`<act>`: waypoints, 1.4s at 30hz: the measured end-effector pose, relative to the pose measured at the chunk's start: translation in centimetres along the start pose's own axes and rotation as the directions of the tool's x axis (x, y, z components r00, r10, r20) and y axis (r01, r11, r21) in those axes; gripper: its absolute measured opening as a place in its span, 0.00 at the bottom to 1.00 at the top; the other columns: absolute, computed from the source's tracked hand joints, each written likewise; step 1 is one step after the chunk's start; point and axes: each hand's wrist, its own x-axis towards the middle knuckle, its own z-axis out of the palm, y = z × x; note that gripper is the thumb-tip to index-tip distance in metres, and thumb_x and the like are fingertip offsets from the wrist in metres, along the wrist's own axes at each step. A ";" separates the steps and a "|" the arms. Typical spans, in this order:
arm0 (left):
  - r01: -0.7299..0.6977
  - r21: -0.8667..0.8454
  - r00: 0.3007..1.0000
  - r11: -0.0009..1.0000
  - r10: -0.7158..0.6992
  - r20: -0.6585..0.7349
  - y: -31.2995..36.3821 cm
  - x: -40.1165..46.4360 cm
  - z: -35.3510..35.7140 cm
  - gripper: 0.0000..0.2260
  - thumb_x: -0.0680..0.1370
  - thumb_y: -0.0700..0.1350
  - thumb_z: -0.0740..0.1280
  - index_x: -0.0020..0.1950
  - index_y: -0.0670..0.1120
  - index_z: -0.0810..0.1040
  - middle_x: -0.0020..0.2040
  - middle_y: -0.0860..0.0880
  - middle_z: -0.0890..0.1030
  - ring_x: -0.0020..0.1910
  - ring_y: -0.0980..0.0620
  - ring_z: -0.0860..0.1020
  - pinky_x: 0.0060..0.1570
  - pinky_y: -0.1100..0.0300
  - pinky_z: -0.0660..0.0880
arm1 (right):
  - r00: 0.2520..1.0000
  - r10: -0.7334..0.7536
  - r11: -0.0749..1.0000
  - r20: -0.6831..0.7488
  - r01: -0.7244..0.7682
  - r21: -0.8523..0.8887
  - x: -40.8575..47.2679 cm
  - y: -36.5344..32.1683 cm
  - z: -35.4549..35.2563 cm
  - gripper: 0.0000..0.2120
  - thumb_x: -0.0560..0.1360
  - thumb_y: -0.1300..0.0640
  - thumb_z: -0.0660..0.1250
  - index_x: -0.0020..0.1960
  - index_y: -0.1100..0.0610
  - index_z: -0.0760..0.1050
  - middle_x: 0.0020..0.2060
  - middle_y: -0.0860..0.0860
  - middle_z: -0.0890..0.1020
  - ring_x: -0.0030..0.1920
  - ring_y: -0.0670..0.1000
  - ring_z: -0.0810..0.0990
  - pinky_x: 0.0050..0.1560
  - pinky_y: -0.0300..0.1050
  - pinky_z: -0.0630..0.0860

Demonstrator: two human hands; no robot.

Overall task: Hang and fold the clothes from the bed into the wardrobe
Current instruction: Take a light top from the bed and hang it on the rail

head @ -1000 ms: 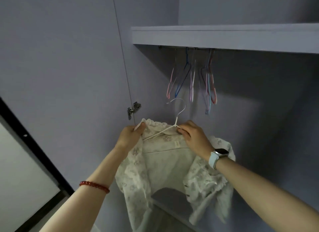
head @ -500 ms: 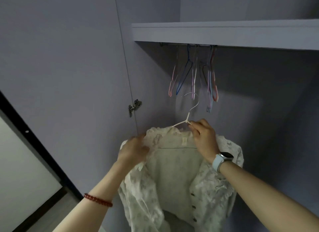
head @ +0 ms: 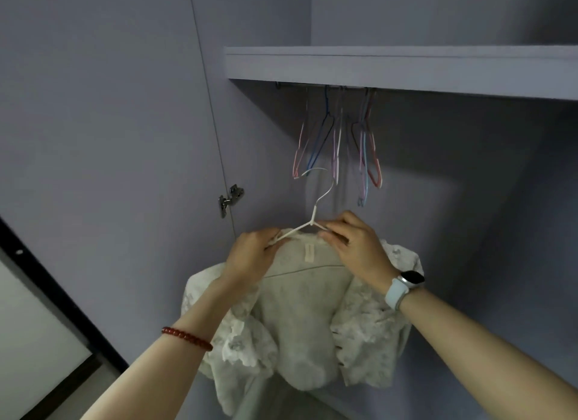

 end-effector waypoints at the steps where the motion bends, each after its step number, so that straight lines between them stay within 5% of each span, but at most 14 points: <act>1: 0.028 -0.054 0.999 0.998 -0.029 -0.015 0.0 0.2 0.0 0.07 0.78 0.45 0.66 0.48 0.43 0.82 0.40 0.41 0.82 0.44 0.42 0.78 0.37 0.59 0.68 | 0.995 0.040 0.999 0.095 -0.038 -0.024 0.1 0.5 -1.0 0.18 0.75 0.48 0.64 0.60 0.56 0.78 0.42 0.48 0.77 0.42 0.46 0.76 0.46 0.41 0.73; 3: 0.068 -0.062 0.997 0.996 -0.070 -0.025 -0.2 0.6 -0.2 0.08 0.78 0.45 0.65 0.43 0.42 0.79 0.38 0.39 0.80 0.42 0.39 0.77 0.34 0.59 0.65 | 0.946 0.130 0.988 0.297 -0.100 -0.113 0.1 1.5 -2.8 0.19 0.77 0.51 0.64 0.65 0.55 0.72 0.52 0.49 0.78 0.52 0.49 0.77 0.55 0.44 0.71; 6: 0.105 0.026 0.994 0.994 -0.105 -0.010 -0.3 1.0 -0.3 0.09 0.80 0.43 0.62 0.43 0.40 0.76 0.38 0.38 0.79 0.41 0.36 0.76 0.34 0.57 0.63 | 0.836 0.216 0.947 0.504 -0.053 -0.318 -0.1 2.1 -4.0 0.19 0.78 0.48 0.61 0.67 0.52 0.67 0.61 0.47 0.74 0.59 0.50 0.74 0.53 0.41 0.67; 10: 0.138 0.127 0.990 0.982 -0.133 -0.047 -1.2 1.8 -0.5 0.09 0.80 0.44 0.60 0.47 0.41 0.75 0.40 0.40 0.79 0.40 0.39 0.76 0.35 0.56 0.67 | 0.765 0.296 0.927 0.572 -0.087 -0.364 -0.6 2.6 -4.8 0.20 0.80 0.44 0.54 0.69 0.50 0.64 0.63 0.45 0.73 0.61 0.49 0.73 0.58 0.43 0.68; 13: 0.190 0.194 0.980 0.962 -0.173 -0.098 -1.9 2.3 -0.6 0.08 0.81 0.44 0.58 0.49 0.43 0.76 0.40 0.42 0.79 0.38 0.42 0.75 0.37 0.54 0.70 | 0.773 0.318 0.929 0.549 -0.139 -0.343 -1.4 2.8 -5.3 0.17 0.82 0.51 0.49 0.65 0.54 0.70 0.60 0.48 0.76 0.59 0.50 0.75 0.57 0.41 0.68; 16: 0.191 0.133 0.981 0.972 -0.184 -0.066 -1.8 3.0 0.6 0.07 0.80 0.44 0.59 0.49 0.44 0.76 0.42 0.42 0.80 0.43 0.39 0.78 0.42 0.52 0.73 | 0.832 0.318 0.895 0.454 -0.105 -0.434 -2.6 3.4 -5.4 0.13 0.82 0.53 0.52 0.54 0.58 0.72 0.49 0.52 0.79 0.45 0.52 0.76 0.40 0.42 0.62; 19: 0.130 0.165 0.990 0.978 -0.138 0.042 -1.0 4.3 3.3 0.10 0.80 0.46 0.59 0.54 0.44 0.78 0.50 0.41 0.81 0.52 0.38 0.77 0.53 0.48 0.73 | 0.909 0.340 0.816 0.240 -0.159 -0.556 -4.9 4.2 -5.8 0.12 0.81 0.54 0.54 0.50 0.59 0.72 0.44 0.54 0.80 0.42 0.57 0.78 0.36 0.43 0.60; 22: 0.077 0.310 0.982 0.948 -0.126 0.141 -0.3 5.0 5.7 0.16 0.79 0.53 0.59 0.64 0.50 0.73 0.64 0.47 0.75 0.65 0.44 0.70 0.64 0.49 0.64 | 0.911 0.404 0.769 0.082 -0.290 -0.569 -7.7 4.6 -6.1 0.17 0.79 0.51 0.51 0.47 0.60 0.74 0.41 0.55 0.81 0.40 0.60 0.80 0.35 0.42 0.62; 26: 0.049 0.230 0.972 0.972 -0.099 0.214 1.8 5.6 8.3 0.21 0.78 0.51 0.62 0.71 0.49 0.65 0.71 0.46 0.66 0.69 0.44 0.63 0.67 0.50 0.60 | 0.822 0.563 0.625 -0.079 -0.487 -0.610 -11.0 5.1 -8.2 0.19 0.80 0.50 0.46 0.47 0.58 0.72 0.43 0.54 0.81 0.43 0.59 0.80 0.37 0.43 0.63; 35: -0.409 0.073 0.912 0.909 0.407 0.039 12.2 8.1 12.4 0.18 0.75 0.40 0.63 0.65 0.41 0.72 0.64 0.41 0.71 0.64 0.40 0.67 0.63 0.46 0.61 | 0.539 0.732 0.236 -0.417 -0.775 -0.586 -13.3 3.8 -14.8 0.16 0.82 0.53 0.51 0.58 0.61 0.71 0.56 0.56 0.74 0.54 0.60 0.77 0.48 0.48 0.72; 42: -0.634 0.204 0.745 0.746 0.660 -0.100 20.5 11.2 12.6 0.27 0.66 0.37 0.70 0.66 0.41 0.72 0.67 0.36 0.69 0.66 0.34 0.67 0.59 0.37 0.67 | 0.404 0.672 0.233 -0.621 -0.911 -0.341 -7.8 5.3 -18.1 0.10 0.78 0.61 0.55 0.58 0.61 0.66 0.55 0.60 0.77 0.53 0.64 0.77 0.46 0.50 0.71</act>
